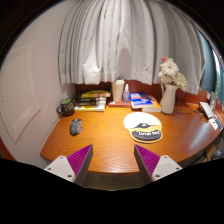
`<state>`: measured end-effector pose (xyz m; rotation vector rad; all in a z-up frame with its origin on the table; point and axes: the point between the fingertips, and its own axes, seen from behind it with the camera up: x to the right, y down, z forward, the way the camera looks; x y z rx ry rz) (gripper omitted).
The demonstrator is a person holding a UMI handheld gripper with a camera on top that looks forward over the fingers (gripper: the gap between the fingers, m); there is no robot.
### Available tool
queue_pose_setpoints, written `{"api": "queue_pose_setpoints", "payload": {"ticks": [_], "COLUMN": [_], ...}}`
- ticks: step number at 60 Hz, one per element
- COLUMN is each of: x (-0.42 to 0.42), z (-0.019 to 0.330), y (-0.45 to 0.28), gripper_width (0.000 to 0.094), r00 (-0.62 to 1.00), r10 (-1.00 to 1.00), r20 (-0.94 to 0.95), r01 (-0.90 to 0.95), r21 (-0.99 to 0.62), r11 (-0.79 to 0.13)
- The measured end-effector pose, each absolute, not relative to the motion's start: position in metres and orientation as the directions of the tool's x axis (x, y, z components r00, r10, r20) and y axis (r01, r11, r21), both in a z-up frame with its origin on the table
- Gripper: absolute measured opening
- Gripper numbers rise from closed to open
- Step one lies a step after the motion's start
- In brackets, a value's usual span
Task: Arrange mouse
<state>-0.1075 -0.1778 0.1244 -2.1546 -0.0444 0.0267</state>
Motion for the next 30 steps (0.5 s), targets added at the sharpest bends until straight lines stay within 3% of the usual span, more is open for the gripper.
{"api": "queue_pose_setpoints", "payload": {"ticks": [15,30], "x": [-0.227,-0.302], "z": [0.04,-0.001], "y": [-0.122,-0.032], "gripper_width": [0.0837,0.0842], "r00": [0.987,0.98], "r10": [0.153,0.189], "r20": [-0.051,-0.06], "r01": [0.061,0.088], "r21": [-0.76,-0.724], "r11": [-0.647,-0.684]}}
